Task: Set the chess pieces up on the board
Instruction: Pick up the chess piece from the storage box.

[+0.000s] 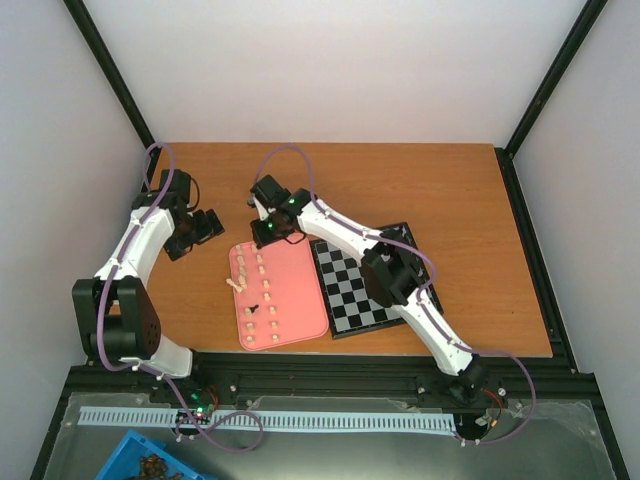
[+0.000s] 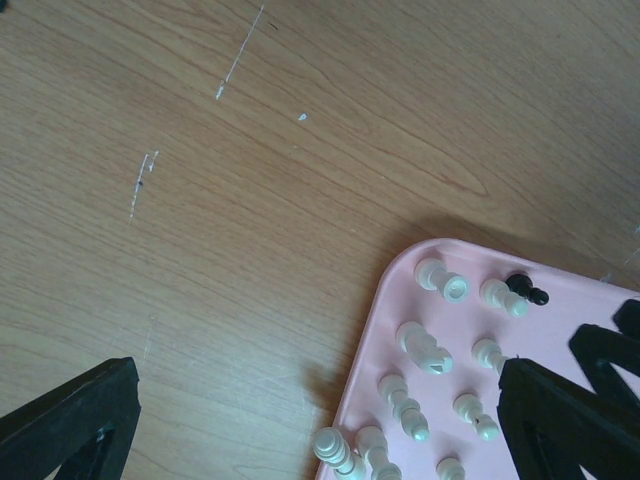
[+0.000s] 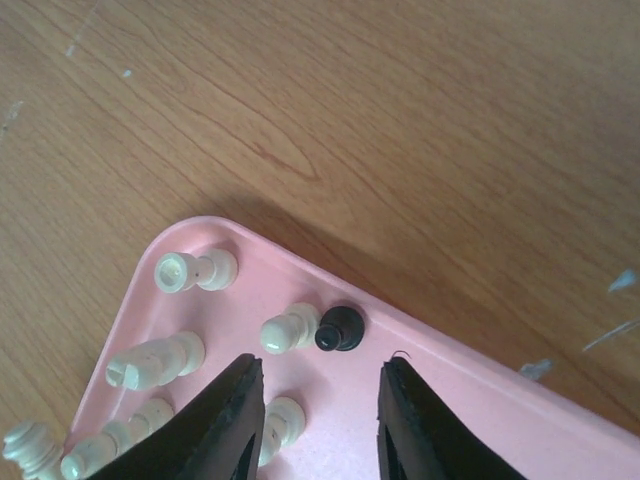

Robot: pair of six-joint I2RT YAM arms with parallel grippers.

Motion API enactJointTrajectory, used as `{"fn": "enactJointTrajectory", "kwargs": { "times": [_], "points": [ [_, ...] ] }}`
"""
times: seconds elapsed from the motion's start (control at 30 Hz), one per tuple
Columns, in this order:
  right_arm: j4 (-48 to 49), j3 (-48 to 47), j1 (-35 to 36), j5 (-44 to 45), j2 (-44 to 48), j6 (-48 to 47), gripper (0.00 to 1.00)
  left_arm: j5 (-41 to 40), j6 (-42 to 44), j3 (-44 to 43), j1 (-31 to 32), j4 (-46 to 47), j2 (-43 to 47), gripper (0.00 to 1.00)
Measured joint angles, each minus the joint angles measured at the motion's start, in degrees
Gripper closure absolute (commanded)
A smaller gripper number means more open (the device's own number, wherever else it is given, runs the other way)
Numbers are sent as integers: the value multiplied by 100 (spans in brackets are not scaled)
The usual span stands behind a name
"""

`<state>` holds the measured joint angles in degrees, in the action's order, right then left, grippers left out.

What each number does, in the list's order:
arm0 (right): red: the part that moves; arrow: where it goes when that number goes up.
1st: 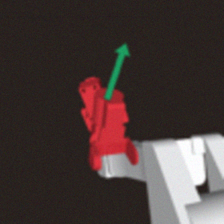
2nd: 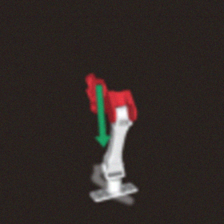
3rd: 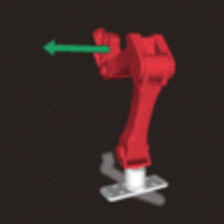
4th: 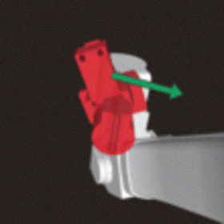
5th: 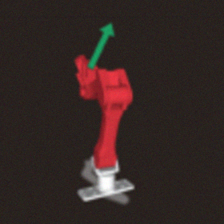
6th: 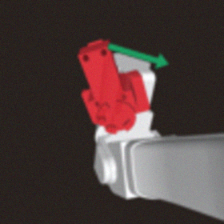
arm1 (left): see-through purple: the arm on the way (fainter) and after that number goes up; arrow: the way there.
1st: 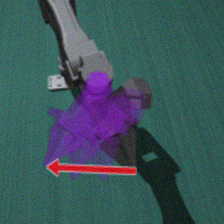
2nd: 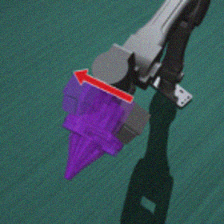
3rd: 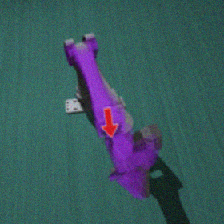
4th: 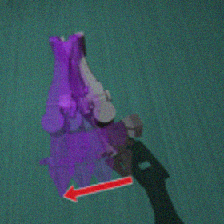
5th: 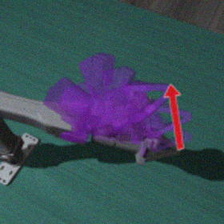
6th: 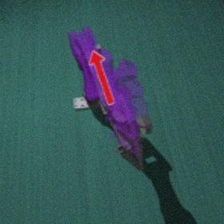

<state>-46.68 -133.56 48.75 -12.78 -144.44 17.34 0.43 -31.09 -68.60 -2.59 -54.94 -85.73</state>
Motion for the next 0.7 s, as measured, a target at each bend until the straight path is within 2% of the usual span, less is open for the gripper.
{"fn": "enactJointTrajectory", "kwargs": {
  "times": [0.5, 0.7],
  "points": [
    [-151, -214, 256, 901, -304, 184, 73, 149, -24, 151, 0, 76, 2, 0],
    [-155, -271, 256, 981, -334, 212, 73, 197, -22, 190, 0, 131, 0, 0]
  ]
}}
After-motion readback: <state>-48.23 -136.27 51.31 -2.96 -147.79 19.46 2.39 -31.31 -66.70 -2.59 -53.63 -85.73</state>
